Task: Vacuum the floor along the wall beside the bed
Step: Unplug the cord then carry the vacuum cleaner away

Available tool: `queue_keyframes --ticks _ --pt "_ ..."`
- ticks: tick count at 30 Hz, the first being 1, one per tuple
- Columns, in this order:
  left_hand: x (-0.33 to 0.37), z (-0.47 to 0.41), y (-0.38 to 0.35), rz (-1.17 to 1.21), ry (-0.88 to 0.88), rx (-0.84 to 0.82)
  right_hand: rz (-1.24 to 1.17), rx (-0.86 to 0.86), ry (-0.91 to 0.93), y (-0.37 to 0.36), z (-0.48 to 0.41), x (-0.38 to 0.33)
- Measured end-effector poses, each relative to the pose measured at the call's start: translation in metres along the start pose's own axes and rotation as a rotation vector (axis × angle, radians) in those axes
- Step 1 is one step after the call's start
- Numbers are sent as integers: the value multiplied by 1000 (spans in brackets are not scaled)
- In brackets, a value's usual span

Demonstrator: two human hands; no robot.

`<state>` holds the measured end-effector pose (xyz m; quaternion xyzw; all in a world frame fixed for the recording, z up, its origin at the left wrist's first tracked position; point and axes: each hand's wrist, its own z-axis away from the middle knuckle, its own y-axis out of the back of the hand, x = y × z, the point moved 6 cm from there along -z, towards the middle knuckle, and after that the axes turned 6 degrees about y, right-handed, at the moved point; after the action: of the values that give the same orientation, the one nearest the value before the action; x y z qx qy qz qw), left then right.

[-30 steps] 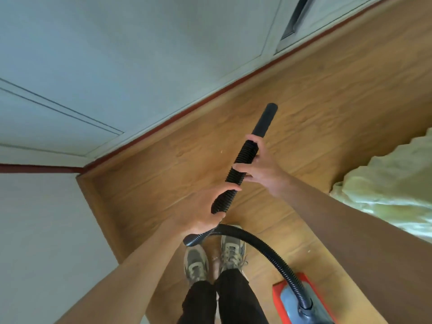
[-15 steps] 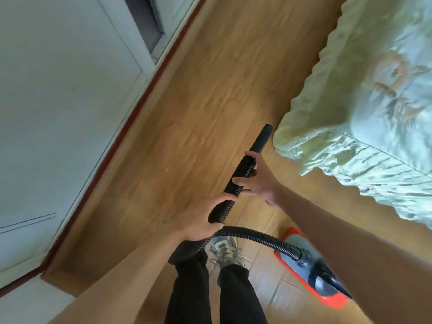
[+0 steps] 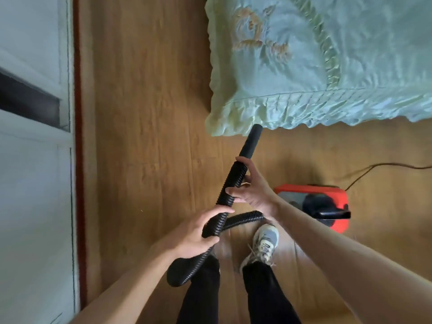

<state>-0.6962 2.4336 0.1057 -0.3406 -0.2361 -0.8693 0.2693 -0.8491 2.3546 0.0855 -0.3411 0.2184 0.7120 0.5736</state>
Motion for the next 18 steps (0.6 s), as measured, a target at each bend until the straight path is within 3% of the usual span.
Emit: queue_keyframes --ticks 12,18 --pt "98 -78 -107 -247 -50 -380 -273 462 22 142 74 78" --pt "137 -98 -168 -303 -43 -469 -322 601 12 206 124 122"
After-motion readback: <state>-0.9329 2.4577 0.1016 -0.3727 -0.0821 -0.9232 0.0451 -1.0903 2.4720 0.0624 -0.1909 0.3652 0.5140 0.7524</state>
